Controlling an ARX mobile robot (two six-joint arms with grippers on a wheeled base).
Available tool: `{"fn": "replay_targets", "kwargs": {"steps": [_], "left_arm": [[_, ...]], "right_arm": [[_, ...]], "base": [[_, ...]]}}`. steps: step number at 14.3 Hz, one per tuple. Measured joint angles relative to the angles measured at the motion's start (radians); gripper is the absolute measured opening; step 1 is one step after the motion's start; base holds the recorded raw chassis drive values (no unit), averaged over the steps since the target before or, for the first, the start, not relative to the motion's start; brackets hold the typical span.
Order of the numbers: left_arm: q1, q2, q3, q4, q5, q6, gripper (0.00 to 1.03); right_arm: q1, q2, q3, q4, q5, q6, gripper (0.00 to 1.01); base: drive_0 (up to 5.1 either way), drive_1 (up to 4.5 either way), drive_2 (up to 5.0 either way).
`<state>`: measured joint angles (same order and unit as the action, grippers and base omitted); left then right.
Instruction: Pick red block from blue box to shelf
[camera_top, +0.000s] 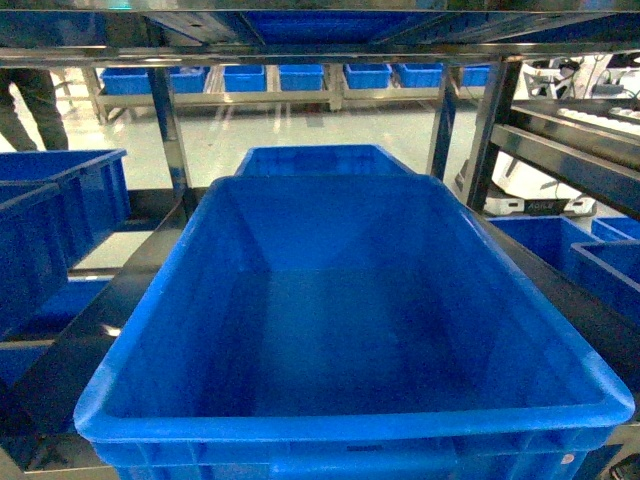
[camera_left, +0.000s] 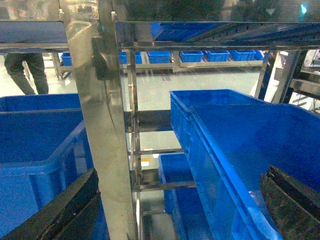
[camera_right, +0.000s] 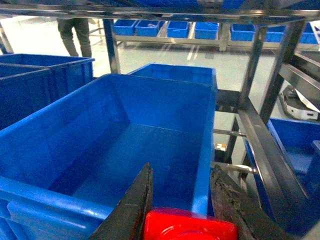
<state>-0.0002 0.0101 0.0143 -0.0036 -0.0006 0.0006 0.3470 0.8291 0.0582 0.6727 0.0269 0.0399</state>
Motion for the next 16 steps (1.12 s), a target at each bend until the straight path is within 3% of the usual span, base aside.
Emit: {"fn": "replay_targets", "kwargs": {"steps": [2,6,8,11,13,14,15,16], "left_arm": [[0.000,0.000,0.000,0.000,0.000,0.000,0.98],[0.000,0.000,0.000,0.000,0.000,0.000,0.98],[0.000,0.000,0.000,0.000,0.000,0.000,0.98],[0.000,0.000,0.000,0.000,0.000,0.000,0.98],[0.000,0.000,0.000,0.000,0.000,0.000,0.98],[0.000,0.000,0.000,0.000,0.000,0.000,0.98],[0.000,0.000,0.000,0.000,0.000,0.000,0.98],[0.000,0.000,0.000,0.000,0.000,0.000,0.98]], "right_arm": [[0.020,0.260,0.039,0.261,-0.005,-0.055,0.28],[-0.023,0.650,0.106,0.611,-0.032,-0.139,0.28],[-0.060,0.835,0.159,0.607,-0.083,-0.143,0.28],[-0.058,0.940,0.251,0.613,-0.144,-0.147,0.28],[-0.039,0.966,0.326,0.611,-0.165,-0.192,0.28],[-0.039,0.966,0.346,0.616,-0.179,-0.202,0.33],[-0.042,0.963,0.325,0.615,-0.187,-0.182,0.53],[-0.039,0.949,0.291,0.611,-0.184,-0.177,0.66]], "base": [[0.0,0.00,0.0],[0.0,0.00,0.0],[0.0,0.00,0.0],[0.0,0.00,0.0],[0.0,0.00,0.0],[0.0,0.00,0.0],[0.0,0.00,0.0],[0.0,0.00,0.0]]}}
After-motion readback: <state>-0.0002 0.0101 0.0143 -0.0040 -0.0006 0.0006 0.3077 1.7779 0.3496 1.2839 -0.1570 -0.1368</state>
